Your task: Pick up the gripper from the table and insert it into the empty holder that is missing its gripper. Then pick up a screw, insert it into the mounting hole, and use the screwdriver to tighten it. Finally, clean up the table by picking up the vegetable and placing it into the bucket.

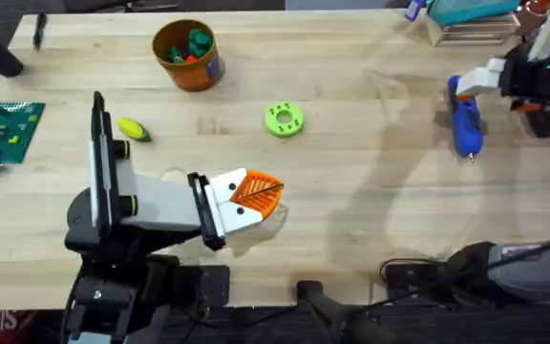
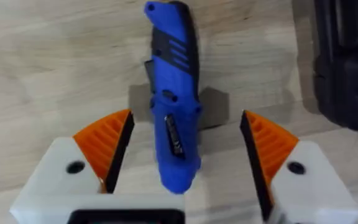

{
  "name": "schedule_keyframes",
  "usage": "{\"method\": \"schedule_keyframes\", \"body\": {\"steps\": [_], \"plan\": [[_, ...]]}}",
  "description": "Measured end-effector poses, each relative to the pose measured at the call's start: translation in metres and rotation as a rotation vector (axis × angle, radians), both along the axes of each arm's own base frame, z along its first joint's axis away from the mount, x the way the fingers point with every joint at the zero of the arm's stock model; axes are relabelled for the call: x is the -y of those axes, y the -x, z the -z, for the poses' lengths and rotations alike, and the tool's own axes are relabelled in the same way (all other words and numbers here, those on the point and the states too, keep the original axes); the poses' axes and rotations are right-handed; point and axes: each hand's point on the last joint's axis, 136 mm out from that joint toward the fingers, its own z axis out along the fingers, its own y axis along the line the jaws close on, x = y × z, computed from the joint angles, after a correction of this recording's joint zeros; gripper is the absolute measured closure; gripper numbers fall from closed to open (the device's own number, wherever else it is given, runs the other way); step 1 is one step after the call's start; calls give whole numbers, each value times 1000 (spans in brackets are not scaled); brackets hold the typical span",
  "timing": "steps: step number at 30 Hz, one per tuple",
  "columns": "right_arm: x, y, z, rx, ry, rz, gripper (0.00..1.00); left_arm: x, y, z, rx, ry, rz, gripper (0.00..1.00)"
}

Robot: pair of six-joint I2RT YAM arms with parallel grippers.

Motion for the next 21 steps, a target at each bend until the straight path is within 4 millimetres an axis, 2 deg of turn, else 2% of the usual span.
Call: {"method": "schedule_keyframes", "body": {"steps": [5, 12, 15, 21], "plan": [[5, -11, 31, -31, -23, -6, 8, 0, 0, 0, 0, 0, 0, 994], [-4, -17, 52, -45, -88, -36, 8, 0, 0, 0, 0, 0, 0, 994], [-5, -18, 52, -44, -94, -50, 8, 0, 0, 0, 0, 0, 0, 994], [1, -34, 38, -29, -81, -87, 9, 0, 0, 0, 0, 0, 0, 994]]}}
